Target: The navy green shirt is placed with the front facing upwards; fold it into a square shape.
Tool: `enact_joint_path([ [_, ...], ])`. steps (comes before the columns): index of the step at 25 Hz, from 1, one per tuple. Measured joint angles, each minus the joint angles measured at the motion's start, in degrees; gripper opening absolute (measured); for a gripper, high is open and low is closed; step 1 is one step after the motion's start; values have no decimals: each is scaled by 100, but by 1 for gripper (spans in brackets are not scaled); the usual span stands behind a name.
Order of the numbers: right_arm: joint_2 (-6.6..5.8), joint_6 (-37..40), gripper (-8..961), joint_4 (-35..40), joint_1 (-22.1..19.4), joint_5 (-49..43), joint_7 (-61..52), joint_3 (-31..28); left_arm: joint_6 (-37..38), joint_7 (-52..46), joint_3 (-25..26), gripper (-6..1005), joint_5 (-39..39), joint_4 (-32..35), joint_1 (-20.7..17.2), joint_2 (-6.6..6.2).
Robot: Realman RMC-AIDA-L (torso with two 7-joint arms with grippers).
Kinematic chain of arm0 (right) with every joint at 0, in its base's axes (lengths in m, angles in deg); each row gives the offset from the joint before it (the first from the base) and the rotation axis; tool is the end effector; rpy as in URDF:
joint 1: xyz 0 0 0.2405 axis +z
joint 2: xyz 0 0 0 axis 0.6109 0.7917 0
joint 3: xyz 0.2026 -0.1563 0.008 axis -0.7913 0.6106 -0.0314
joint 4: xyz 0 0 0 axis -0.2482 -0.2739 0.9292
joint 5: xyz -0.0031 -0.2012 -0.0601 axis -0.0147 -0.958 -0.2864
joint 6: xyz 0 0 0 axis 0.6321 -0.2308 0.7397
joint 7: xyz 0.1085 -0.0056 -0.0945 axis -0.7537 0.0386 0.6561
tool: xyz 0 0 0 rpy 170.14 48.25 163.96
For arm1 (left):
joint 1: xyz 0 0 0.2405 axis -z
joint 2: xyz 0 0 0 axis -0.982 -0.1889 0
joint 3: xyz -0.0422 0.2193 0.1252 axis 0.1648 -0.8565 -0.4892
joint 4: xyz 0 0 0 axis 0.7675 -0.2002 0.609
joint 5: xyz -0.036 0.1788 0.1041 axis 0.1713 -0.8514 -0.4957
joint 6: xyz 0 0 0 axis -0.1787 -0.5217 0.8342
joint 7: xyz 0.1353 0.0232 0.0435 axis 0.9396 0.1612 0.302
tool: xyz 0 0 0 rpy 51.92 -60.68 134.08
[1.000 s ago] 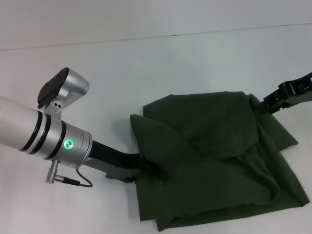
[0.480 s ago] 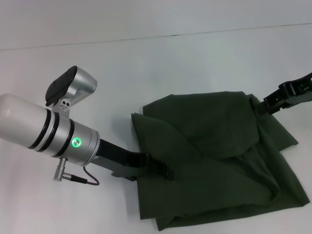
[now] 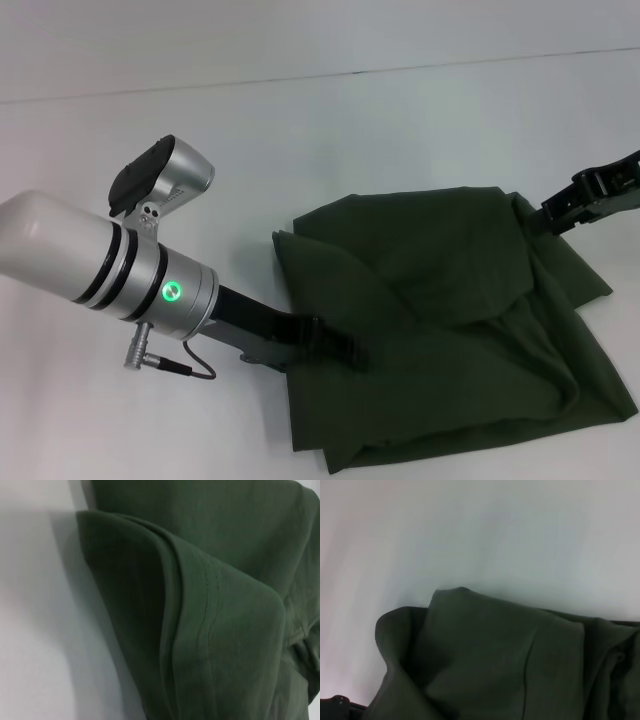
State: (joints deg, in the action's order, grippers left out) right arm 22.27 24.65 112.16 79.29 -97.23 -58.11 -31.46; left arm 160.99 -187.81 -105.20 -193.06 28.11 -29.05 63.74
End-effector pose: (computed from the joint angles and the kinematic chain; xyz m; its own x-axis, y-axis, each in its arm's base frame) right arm 0.2575 0.3681 0.1032 0.3028 -0.9470 -0.1072 -0.9294 -0.2685 -0.2533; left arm -0.1811 0.3414 -0.1113 0.2720 0.9577 -0.0942 0.9622 -0.2692 0.0421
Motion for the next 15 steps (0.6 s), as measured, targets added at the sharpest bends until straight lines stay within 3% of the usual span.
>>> enact_joint_path([
  [9,-5,7,367,0,-7,0,-4,0,132,133,-41,657,-3,86,-2,-36],
  [15,-8,22,367,0,-7,0,-6,0,145,140,-80,430,-25,76,18,-29],
])
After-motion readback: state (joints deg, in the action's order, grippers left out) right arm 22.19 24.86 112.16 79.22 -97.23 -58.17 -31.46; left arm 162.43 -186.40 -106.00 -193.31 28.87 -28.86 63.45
